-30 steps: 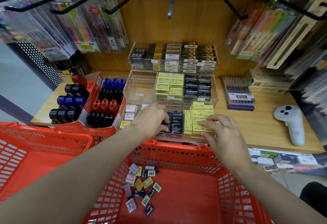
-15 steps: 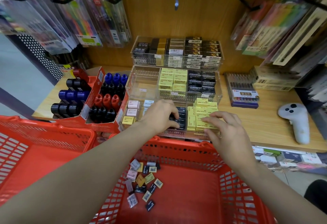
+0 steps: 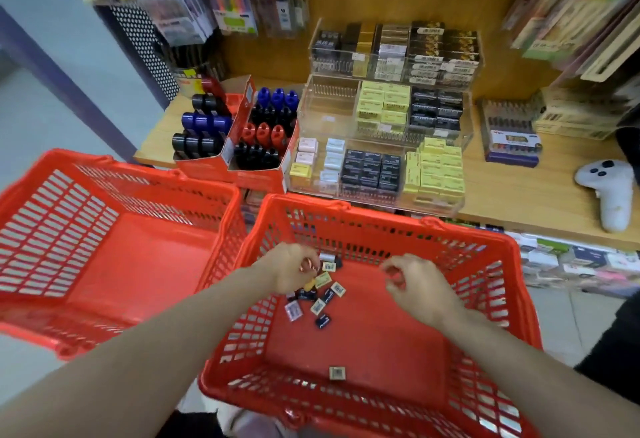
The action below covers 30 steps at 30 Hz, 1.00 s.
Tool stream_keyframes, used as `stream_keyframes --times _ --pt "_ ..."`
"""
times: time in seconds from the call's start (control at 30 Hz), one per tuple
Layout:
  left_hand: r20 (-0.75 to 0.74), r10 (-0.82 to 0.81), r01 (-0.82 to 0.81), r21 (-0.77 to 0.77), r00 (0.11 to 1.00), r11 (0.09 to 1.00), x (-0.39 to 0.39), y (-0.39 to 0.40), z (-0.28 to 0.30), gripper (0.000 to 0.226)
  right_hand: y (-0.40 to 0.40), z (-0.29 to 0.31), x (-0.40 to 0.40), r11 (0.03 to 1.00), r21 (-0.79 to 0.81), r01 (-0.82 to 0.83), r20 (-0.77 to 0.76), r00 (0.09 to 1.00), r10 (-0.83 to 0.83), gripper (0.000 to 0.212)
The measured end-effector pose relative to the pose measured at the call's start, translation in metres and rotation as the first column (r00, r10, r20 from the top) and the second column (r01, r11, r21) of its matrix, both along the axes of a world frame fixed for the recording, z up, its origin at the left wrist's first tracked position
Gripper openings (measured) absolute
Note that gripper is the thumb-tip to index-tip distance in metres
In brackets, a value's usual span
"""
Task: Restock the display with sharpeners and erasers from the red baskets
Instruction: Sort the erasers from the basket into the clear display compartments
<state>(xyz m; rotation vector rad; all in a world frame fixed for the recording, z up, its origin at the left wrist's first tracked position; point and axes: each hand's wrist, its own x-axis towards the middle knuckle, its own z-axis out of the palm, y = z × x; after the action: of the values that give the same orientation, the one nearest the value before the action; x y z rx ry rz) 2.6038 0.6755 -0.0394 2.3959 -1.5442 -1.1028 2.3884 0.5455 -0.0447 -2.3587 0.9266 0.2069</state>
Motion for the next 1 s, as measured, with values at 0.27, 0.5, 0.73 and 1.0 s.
stream_keyframes --times 0.27,0.5,0.73,1.0 --pt "-0.277 0.513 -0.445 0.274 0.812 0.853 -0.029 0.032 -0.111 0.004 0.061 -0.110 -0.014 0.938 0.345 -0.021 -0.320 0.937 0.139 0.038" --pt "-0.340 0.684 -0.612 0.305 0.645 0.729 -0.031 0.051 -0.142 0.035 0.130 -0.166 0.013 0.956 0.252 0.152 -0.377 0.925 -0.048 0.053" --pt "-0.512 0.824 -0.742 0.449 0.244 0.499 -0.042 0.057 -0.139 0.012 0.104 -0.160 0.047 0.836 0.386 0.390 -0.076 0.916 -0.393 0.023" --pt "-0.569 0.818 -0.794 0.458 0.082 0.399 -0.044 0.049 -0.135 0.020 0.086 -0.157 0.066 0.841 0.499 0.210 0.171 0.927 -0.333 0.055"
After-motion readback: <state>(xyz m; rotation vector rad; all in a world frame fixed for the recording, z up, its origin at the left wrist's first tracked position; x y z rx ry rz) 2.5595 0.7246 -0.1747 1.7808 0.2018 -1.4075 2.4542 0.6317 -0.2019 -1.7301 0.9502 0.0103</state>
